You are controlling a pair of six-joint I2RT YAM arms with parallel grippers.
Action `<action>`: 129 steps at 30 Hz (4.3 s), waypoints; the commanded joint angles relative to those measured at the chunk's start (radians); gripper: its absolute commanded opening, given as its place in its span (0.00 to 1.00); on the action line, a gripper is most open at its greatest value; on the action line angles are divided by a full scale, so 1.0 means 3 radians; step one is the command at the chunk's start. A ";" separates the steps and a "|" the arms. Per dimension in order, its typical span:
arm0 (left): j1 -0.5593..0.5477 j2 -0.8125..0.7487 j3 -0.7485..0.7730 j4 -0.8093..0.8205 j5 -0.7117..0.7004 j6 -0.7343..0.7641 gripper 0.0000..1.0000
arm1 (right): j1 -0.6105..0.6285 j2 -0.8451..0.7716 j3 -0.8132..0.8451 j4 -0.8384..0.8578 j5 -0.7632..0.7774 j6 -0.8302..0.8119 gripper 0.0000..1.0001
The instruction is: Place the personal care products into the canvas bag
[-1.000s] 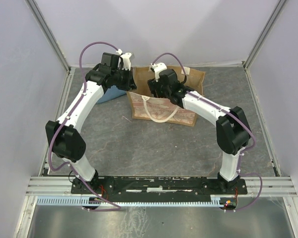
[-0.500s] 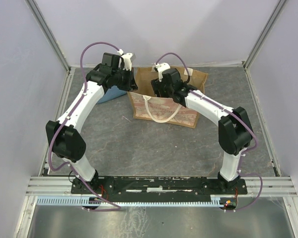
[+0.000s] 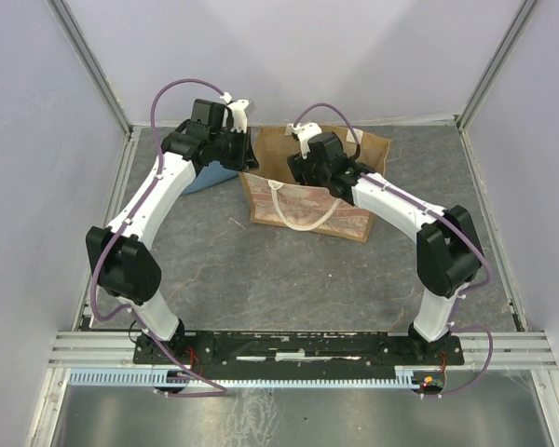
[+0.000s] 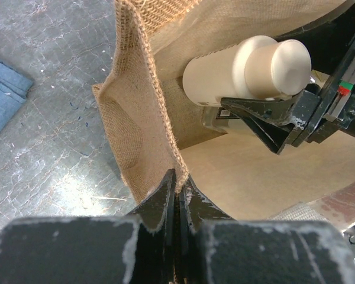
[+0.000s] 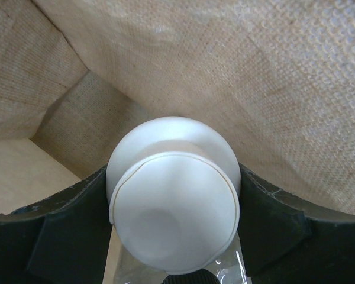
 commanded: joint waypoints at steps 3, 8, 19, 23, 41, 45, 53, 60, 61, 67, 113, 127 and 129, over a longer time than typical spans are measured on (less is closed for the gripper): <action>0.0026 -0.0094 0.0120 0.0123 0.0057 -0.0018 0.03 | -0.0053 -0.0178 -0.0134 -0.0605 0.0143 -0.0078 0.00; 0.0024 -0.0101 0.0114 0.0123 0.0072 -0.0019 0.03 | -0.0053 -0.0200 0.0038 -0.0599 0.0080 -0.0086 0.00; 0.0027 -0.0145 0.0088 0.0123 0.0159 0.0048 0.03 | -0.0127 0.0155 0.1058 -0.0896 -0.1035 -0.0611 0.00; 0.0027 -0.0144 0.0080 0.0122 0.0164 0.0054 0.03 | -0.0222 0.0208 0.1027 -0.0698 -0.1508 -0.0723 0.00; 0.0027 -0.0035 0.0155 0.0123 0.0224 0.0004 0.03 | -0.0286 0.0250 -0.0007 0.1417 -0.1613 -0.0388 0.00; 0.0025 -0.0009 0.0178 0.0123 0.0228 -0.0010 0.03 | -0.0284 0.0249 -0.0053 0.1570 -0.1585 -0.0400 0.00; 0.0027 0.0039 0.0223 0.0125 0.0241 -0.0021 0.03 | -0.0286 0.0279 -0.0128 0.1516 -0.1556 -0.0452 0.00; 0.0027 0.0075 0.0264 0.0123 0.0286 -0.0019 0.03 | -0.0308 0.0211 -0.0114 0.1491 -0.1132 -0.0731 0.00; 0.0027 0.0078 0.0263 0.0123 0.0287 -0.0018 0.03 | -0.0326 0.0209 -0.0105 0.1511 -0.1089 -0.0748 0.00; 0.0027 0.0108 0.0295 0.0091 0.0304 -0.0010 0.03 | -0.0408 0.0252 -0.0023 0.1719 -0.0846 -0.0863 0.00; 0.0027 0.0172 0.0352 0.0101 0.0331 -0.0005 0.03 | -0.0457 -0.0389 -0.0149 0.0108 -0.0949 -0.0488 0.86; 0.0029 0.0184 0.0384 0.0114 0.0342 -0.0022 0.12 | -0.0452 -0.0974 0.0613 -0.0685 -0.0335 -0.0149 1.00; 0.0027 0.0173 0.0402 0.0115 0.0355 -0.0034 0.27 | -0.0459 -0.1015 0.0691 -0.0855 -0.0094 -0.0088 1.00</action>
